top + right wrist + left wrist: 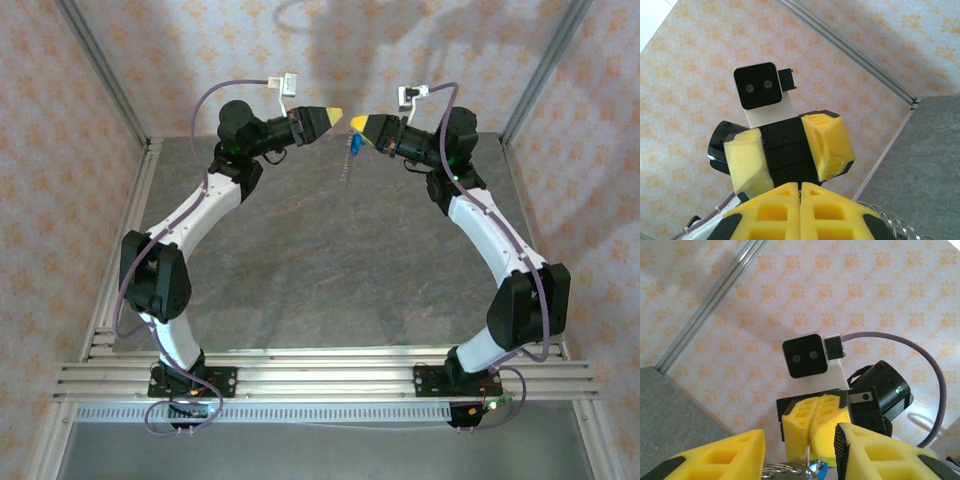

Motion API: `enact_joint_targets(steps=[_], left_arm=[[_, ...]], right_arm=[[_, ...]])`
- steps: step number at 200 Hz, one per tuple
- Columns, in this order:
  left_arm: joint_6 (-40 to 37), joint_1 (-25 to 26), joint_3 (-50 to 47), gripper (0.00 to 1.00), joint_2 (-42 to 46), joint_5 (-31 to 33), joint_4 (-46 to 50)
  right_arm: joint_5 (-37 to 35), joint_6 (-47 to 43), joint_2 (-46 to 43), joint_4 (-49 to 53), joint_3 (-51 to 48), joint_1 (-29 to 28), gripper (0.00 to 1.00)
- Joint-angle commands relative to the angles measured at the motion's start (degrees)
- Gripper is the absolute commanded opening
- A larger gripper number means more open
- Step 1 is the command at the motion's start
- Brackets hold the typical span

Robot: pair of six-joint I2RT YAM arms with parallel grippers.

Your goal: Put the keys on the keyring

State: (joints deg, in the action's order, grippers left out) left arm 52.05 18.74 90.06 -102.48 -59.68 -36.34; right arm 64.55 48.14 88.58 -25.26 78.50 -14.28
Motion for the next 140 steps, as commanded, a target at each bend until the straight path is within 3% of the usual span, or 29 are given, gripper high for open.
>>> enact_joint_targets(steps=[1, 140], left_arm=[[1.18, 0.64, 0.30, 0.40, -0.27, -1.91, -5.23], [1.12, 2.50, -3.58, 0.37, 1.23, -1.84, -6.55]], right_arm=[[1.29, 1.23, 0.55, -5.13, 0.28, 0.38, 0.00], [-0.57, 5.03, 0.33, -8.65, -0.64, 0.35, 0.00]])
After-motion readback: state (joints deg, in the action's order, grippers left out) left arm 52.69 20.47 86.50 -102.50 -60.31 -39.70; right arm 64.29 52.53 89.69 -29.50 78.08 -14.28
